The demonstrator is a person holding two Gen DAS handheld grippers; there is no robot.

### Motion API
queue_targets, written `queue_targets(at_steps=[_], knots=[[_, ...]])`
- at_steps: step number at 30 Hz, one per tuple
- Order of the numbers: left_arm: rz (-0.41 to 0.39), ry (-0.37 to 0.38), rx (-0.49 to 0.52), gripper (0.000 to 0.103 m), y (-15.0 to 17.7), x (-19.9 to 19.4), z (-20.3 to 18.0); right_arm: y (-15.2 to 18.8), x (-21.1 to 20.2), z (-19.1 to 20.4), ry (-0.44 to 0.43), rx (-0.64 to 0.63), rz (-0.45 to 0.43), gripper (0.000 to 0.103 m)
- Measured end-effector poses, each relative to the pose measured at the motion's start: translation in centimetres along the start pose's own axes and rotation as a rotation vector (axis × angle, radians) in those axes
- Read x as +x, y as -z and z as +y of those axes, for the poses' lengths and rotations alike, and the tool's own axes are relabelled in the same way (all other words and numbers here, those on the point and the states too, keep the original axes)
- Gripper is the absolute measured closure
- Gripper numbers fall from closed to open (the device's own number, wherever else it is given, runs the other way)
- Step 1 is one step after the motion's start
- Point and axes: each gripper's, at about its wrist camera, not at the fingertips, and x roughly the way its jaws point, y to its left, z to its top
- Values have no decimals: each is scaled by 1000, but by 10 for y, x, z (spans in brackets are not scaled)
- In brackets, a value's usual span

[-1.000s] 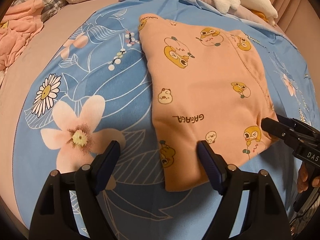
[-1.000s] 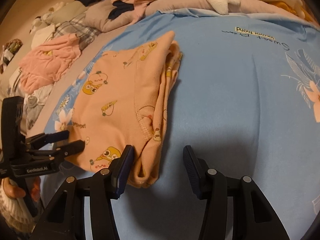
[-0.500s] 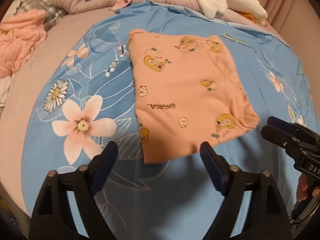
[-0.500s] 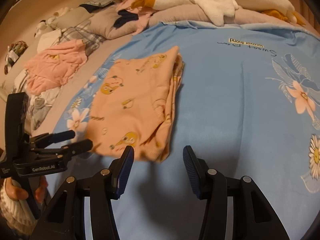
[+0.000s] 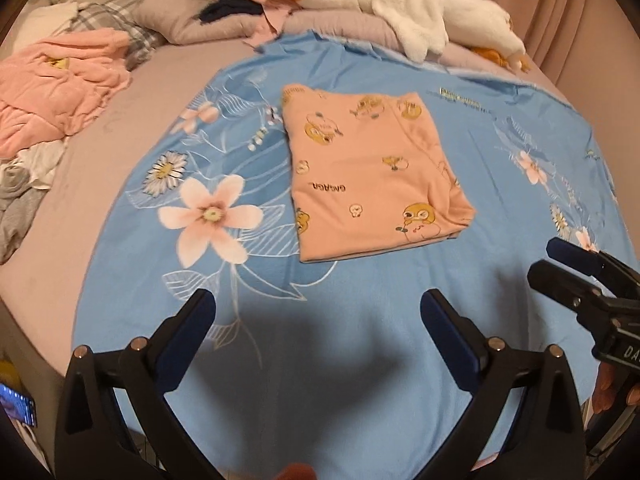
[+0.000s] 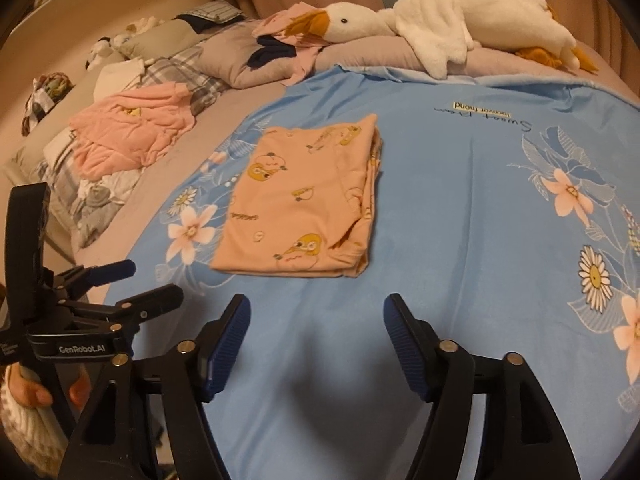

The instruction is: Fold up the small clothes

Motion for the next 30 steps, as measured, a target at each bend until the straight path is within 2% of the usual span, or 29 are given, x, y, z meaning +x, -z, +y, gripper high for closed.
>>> queue_targets(at_steps=[4,6,8,17,30], knots=[[-26,-32,-8,1,4,-21,0,1,-16,12,3,-11,-28,17],[-44,-31,-16,1,7,-30,1,1,-25,19,1,-28,-44,6],[-47,-25,-31,1,10,-36,3,5,-32,27,5,-43,-61,1],[-80,-43,-61,1,21,-63,10,10,-55,43,42,-79,-108,1],[-127,-44,-49,1,24,-88,7,13,-64,54,50,-101,-121,1]])
